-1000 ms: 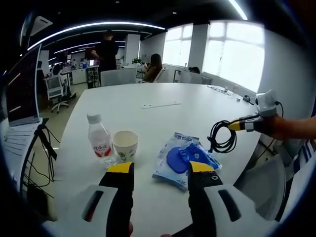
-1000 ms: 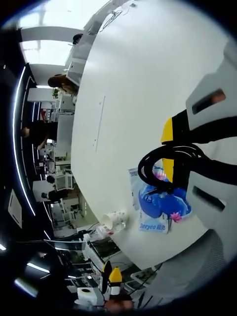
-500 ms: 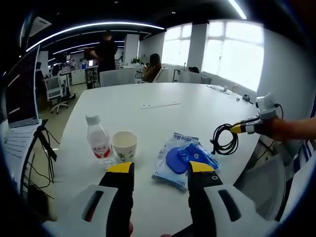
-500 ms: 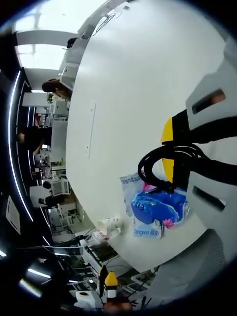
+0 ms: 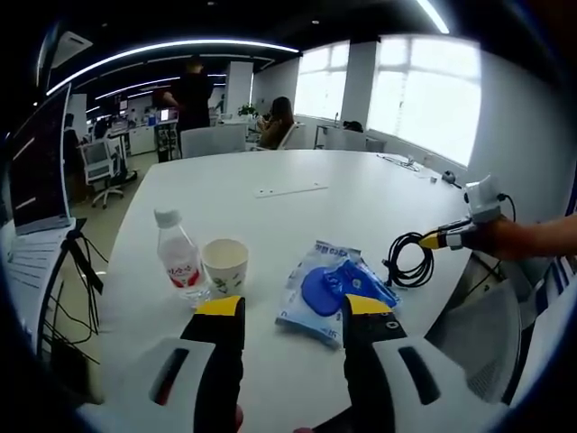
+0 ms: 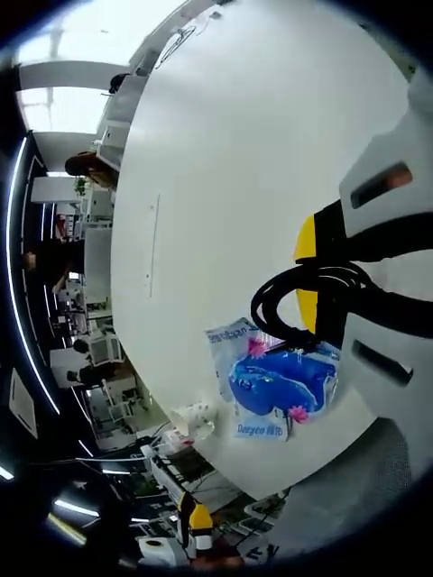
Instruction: Arrange the tabletop items into an orderly group along one side of the table until the central work area is clear of visible clutter.
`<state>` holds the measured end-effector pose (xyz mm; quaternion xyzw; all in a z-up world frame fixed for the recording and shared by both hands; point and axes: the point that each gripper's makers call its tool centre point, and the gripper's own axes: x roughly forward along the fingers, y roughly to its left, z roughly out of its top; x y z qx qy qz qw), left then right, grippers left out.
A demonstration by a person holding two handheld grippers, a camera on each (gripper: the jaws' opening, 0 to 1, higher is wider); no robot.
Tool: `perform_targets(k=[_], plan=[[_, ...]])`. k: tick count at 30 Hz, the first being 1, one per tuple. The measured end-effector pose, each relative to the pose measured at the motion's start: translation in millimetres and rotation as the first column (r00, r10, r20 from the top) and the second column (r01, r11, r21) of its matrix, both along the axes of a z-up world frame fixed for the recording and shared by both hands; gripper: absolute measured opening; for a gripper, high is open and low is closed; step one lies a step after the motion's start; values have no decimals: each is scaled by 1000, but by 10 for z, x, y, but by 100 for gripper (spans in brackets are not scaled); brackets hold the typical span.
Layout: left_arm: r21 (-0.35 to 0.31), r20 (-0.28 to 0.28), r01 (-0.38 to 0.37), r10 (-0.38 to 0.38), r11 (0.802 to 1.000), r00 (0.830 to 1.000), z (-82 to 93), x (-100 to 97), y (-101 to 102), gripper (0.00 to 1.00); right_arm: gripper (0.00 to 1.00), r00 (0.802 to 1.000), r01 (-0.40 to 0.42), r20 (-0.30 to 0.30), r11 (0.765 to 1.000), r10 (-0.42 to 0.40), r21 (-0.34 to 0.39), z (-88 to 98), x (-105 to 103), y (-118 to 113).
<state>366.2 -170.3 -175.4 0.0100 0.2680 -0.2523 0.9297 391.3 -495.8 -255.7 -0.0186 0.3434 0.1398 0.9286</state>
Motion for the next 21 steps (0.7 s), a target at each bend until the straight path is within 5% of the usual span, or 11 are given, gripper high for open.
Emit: perform_targets(k=[21], plan=[[2, -5, -14, 14, 1000, 1000, -23, -28, 46, 42, 5, 991, 103, -87, 994, -100, 36, -290, 22, -191]])
